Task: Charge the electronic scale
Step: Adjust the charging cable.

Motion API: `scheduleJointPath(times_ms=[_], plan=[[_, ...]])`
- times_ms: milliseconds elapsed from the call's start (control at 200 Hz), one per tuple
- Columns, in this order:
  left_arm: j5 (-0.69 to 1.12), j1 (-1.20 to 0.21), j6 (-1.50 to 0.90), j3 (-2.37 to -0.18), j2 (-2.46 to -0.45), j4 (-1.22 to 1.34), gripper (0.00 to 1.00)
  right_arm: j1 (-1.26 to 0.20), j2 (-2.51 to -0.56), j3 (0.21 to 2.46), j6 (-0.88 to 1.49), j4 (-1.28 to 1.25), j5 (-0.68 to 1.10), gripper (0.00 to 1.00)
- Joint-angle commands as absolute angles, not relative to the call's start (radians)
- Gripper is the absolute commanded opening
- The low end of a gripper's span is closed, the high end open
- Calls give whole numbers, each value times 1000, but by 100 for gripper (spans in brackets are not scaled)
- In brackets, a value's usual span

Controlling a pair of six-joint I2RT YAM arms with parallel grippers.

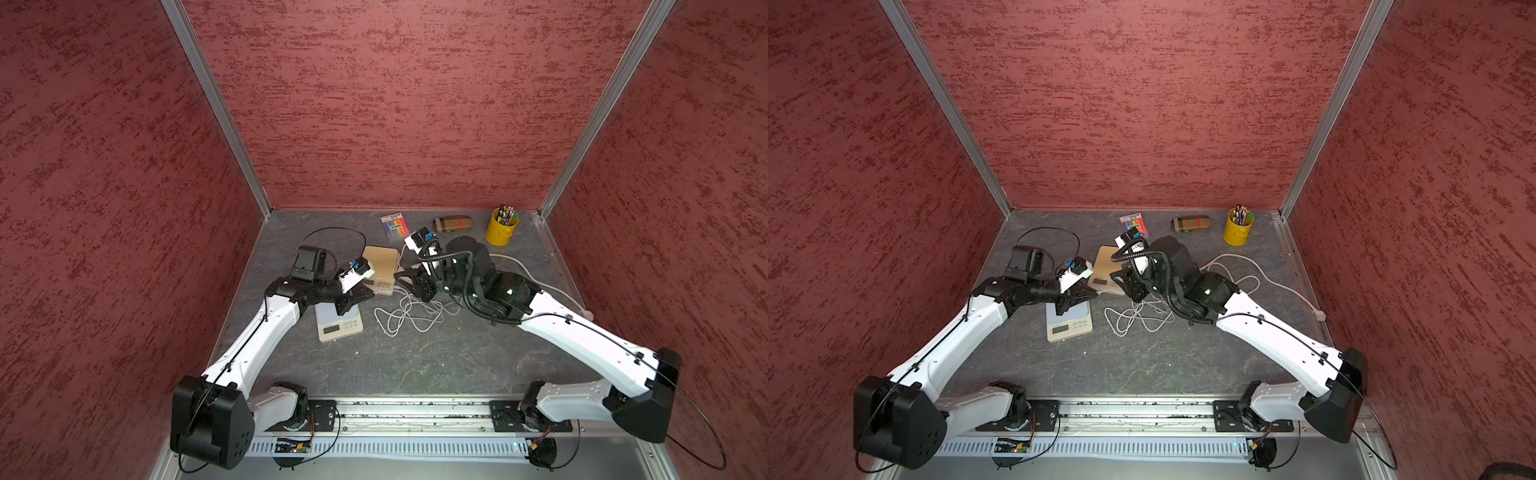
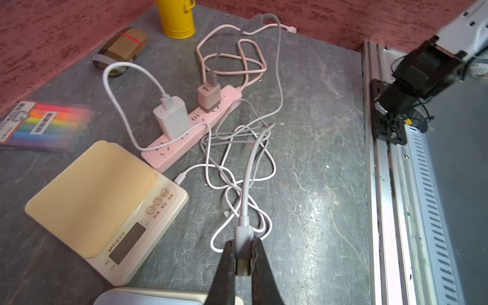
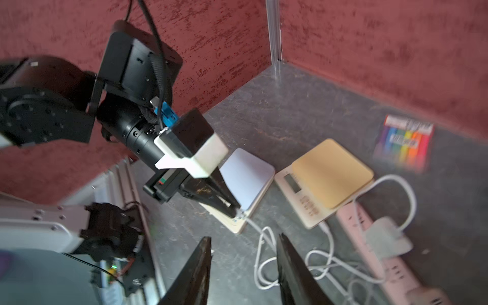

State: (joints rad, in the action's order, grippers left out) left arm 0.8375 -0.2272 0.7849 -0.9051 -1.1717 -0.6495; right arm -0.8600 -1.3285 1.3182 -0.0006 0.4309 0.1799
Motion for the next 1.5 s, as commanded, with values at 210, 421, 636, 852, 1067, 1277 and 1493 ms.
scheduleJointPath(times_ms=[210, 421, 636, 852, 1067, 1277, 1493], plan=[[963, -217, 948, -919, -1151, -776, 0, -858, -1524, 1288, -620, 433, 465, 45], [1017, -200, 943, -928, -1160, -772, 0, -857, -1625, 1325, -633, 448, 524, 41], [1058, -183, 939, -927, -1162, -760, 0, -857, -1630, 1307, -621, 382, 547, 28], [1112, -147, 927, -901, -1154, -720, 0, -857, -1650, 1308, -635, 413, 548, 15], [1121, -132, 934, -898, -1144, -722, 0, -858, -1644, 1304, -641, 449, 530, 16], [1123, -131, 893, -885, -1132, -691, 16, -855, -1603, 1268, -566, 337, 522, 0], [1205, -64, 641, -746, -1037, -369, 34, -841, -1509, 1118, -463, 107, 553, 0]])
